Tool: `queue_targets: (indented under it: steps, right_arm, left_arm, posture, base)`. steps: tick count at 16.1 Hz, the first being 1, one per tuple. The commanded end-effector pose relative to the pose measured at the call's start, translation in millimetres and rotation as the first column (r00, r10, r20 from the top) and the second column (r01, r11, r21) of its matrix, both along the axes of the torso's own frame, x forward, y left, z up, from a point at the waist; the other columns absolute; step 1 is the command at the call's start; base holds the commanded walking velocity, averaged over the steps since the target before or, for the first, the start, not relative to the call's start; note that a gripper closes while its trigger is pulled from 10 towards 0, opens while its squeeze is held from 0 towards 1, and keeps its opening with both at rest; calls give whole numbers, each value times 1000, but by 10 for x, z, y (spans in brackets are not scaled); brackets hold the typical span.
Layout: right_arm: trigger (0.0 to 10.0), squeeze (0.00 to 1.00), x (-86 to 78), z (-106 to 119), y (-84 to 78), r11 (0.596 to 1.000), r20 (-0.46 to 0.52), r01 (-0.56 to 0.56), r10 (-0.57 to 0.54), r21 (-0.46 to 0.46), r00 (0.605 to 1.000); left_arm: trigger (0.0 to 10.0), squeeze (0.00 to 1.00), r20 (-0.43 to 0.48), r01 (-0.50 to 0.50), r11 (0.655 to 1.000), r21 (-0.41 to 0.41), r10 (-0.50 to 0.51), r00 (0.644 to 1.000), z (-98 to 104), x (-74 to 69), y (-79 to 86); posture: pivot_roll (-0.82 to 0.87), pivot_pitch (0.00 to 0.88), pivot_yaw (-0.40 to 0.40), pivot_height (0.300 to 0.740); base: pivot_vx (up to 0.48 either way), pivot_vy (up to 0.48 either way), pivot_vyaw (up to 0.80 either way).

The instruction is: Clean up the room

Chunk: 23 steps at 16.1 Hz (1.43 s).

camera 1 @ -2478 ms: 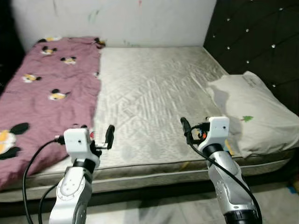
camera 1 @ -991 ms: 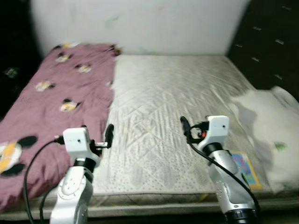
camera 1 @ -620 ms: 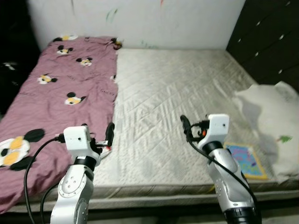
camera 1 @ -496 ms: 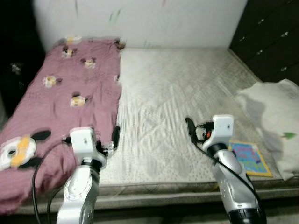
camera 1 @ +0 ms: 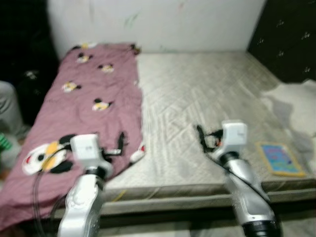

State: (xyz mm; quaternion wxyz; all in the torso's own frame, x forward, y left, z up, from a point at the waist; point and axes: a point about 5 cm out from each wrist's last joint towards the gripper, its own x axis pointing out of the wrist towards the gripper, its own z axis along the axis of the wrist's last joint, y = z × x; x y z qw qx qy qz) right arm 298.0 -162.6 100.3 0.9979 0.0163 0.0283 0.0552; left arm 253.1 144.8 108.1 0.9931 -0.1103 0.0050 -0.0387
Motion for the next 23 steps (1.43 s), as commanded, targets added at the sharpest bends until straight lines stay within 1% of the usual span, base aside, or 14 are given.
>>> queue_targets:
  steps: [1,3,4,7,14,20,23]
  right_arm:
    - [10000,0,24,63,78,1000,26,-21,21,9,999]
    - [10000,0,24,63,80,1000,25,-22,22,8,999]
    - [10000,0,24,63,79,1000,25,-22,22,7,999]
    - [10000,0,20,56,81,1000,23,-26,26,5,999]
    - [10000,0,25,61,82,1000,25,-28,27,1,999]
    - [10000,0,25,60,82,1000,25,-26,26,2,999]
    - [10000,0,24,50,77,1000,23,-21,21,1,999]
  left_arm:
    - [10000,0,6,-18,1000,15,18,1000,26,3,72]
    - [10000,0,7,-17,1000,15,16,1000,29,4,72]
    - [10000,0,18,-24,999,34,24,1000,35,1,81]
    - [10000,0,37,0,1000,21,-1,999,58,-16,65]
    - [10000,0,45,22,1000,10,-23,999,67,-21,46]
    - [10000,0,39,23,1000,16,-23,999,57,-19,43]
    - [10000,0,12,-24,999,46,24,1000,22,11,49]
  posture:
    - [-86,0,-13,740]
    - [-87,0,-13,740]
    - [-87,0,-13,740]
    - [-87,0,-14,740]
    - [-89,0,-16,740]
    - [-90,0,-15,740]
    - [-89,0,-13,740]
  base:
    - [0,480,0]
    - [0,480,0]
    - [0,0,0]
    - [0,0,0]
    - [343,0,0]
    - [349,0,0]
    - [0,0,0]
